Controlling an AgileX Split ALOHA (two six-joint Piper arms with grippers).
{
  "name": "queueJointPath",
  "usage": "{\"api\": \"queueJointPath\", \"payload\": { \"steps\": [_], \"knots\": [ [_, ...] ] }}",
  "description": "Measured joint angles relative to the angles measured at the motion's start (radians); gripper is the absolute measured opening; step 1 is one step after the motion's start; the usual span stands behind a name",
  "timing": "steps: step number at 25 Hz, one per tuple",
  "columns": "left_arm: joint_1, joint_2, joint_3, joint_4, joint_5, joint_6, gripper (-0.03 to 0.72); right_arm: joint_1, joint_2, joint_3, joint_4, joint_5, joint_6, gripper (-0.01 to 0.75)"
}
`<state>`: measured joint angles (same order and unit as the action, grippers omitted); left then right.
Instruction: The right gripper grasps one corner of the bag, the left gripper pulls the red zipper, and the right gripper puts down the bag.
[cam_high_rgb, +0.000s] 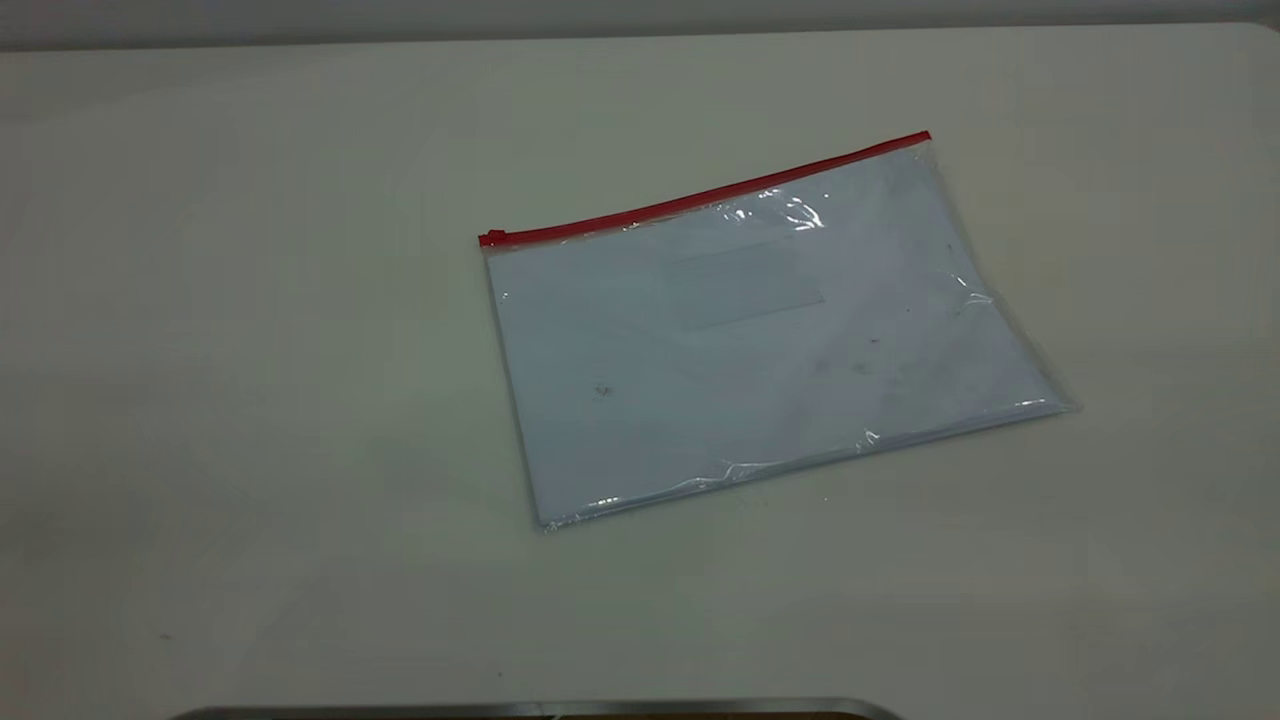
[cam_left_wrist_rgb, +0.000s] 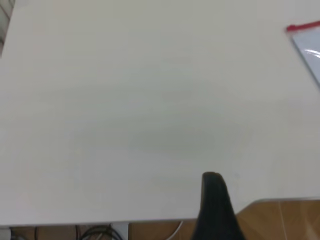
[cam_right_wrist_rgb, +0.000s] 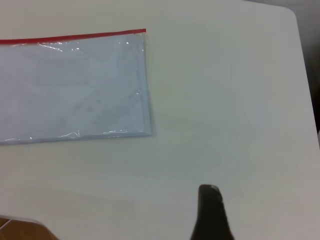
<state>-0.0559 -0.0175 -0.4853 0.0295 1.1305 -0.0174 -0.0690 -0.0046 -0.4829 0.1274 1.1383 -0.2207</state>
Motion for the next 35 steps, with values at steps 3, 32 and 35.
{"api": "queueJointPath", "payload": {
  "steps": [3,32,35],
  "knots": [
    [0.0,-0.001,0.0,-0.001,0.001,0.0,0.584,0.0,0.0,0.0,0.0,0.0,0.0,0.572],
    [0.0,-0.001,0.0,-0.001,0.003,0.001,0.582,0.058,-0.012,0.0,-0.06,-0.003,0.087,0.572],
    [0.001,-0.001,0.0,-0.001,0.003,0.001,0.582,0.06,-0.012,0.0,-0.068,-0.004,0.096,0.572]
  ]
}}
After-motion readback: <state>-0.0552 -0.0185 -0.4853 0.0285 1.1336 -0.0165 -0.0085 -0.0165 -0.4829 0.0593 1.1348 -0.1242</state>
